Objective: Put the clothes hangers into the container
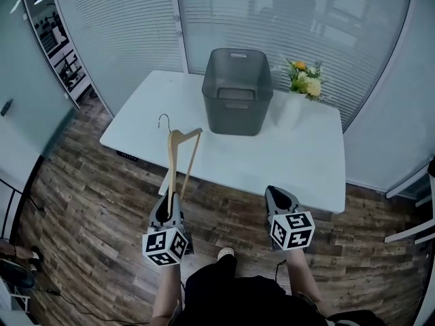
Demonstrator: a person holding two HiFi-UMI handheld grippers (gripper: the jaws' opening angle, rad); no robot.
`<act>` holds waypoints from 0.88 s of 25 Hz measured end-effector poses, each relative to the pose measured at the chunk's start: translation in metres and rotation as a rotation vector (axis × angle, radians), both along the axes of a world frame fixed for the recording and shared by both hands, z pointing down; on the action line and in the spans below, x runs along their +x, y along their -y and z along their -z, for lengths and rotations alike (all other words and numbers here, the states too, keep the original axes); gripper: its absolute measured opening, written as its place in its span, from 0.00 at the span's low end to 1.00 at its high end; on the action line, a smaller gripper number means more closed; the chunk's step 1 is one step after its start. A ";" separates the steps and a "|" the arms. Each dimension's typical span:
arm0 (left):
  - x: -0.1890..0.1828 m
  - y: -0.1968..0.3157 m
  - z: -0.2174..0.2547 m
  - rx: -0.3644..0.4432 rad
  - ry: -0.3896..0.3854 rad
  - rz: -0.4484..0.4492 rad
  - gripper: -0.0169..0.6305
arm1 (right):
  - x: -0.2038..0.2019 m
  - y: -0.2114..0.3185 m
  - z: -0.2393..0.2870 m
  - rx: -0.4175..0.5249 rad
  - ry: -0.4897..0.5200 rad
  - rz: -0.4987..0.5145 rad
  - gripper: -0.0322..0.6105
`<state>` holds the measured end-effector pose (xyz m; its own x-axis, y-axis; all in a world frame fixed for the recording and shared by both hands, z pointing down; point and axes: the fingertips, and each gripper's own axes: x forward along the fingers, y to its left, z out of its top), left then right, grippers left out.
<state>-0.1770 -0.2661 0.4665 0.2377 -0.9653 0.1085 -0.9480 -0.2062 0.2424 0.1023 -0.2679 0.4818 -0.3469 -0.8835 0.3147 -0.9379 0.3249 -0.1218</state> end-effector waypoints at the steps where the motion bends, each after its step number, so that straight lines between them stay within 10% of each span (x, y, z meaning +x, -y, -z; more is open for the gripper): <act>1: -0.001 0.005 -0.001 -0.001 0.000 0.001 0.11 | 0.000 0.005 -0.001 0.001 0.001 -0.001 0.10; 22: -0.014 0.101 -0.002 0.010 -0.005 -0.013 0.11 | -0.010 0.095 -0.007 -0.001 -0.004 -0.029 0.10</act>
<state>-0.1914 -0.3673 0.4684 0.2511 -0.9630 0.0979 -0.9440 -0.2213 0.2448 0.0925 -0.3626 0.4890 -0.3203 -0.8926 0.3172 -0.9472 0.2977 -0.1188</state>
